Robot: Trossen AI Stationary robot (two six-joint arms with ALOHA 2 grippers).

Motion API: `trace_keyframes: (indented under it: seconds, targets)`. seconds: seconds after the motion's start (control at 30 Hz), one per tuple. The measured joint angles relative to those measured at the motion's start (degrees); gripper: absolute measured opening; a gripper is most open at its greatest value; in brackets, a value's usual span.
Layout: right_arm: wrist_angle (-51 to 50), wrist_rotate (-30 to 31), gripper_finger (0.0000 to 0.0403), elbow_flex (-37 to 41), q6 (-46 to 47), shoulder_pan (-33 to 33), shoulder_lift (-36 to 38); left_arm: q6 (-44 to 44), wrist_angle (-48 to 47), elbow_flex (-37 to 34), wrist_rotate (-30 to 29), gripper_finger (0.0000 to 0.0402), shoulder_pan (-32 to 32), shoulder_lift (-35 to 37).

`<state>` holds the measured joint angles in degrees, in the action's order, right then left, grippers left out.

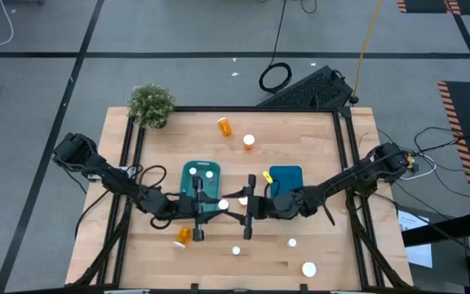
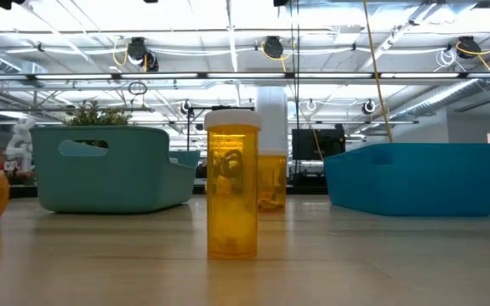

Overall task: Pick and place medicine bottles into bin by pill shape (circle, oval)
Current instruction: Put the small blue pill bottle into the green bin

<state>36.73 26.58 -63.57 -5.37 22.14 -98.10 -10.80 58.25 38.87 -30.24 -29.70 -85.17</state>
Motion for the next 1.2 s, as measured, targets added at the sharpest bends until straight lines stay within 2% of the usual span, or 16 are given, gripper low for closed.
trace_keyframes:
  seconds: [0.43, 0.6, 0.77, 0.93, 1.0, 1.2]
  targets:
    - [-0.30, -1.41, 0.0097, 0.00, -0.03, 0.10, -0.02, -4.43, -1.26, 0.07, 0.12, 0.0088, 0.06, 0.00]
    - [-0.55, -1.37, 0.0090, 0.00, -0.08, 0.08, -0.02, -5.61, -1.57, 0.09, -0.82, 0.0092, -0.06, 0.00]
    - [-1.44, -1.29, 0.0103, 0.00, 0.01, 0.06, -0.09, -7.39, -3.37, 0.15, -5.00, 0.0151, -1.53, 0.00]
    - [-1.82, -1.13, 0.0093, 0.00, 0.03, 0.08, -0.09, -10.60, -4.43, 0.09, -11.25, 0.0227, -4.15, 1.00]
    - [-2.16, -1.09, 0.0093, 0.00, 0.20, 0.06, -0.09, -11.45, -5.36, 0.09, -12.08, 0.0250, -5.16, 2.68]
    - [-3.56, -1.11, 0.0098, 0.00, 1.09, 0.08, -0.07, -6.90, -15.24, 0.10, -12.27, 0.0280, -6.81, 10.66]
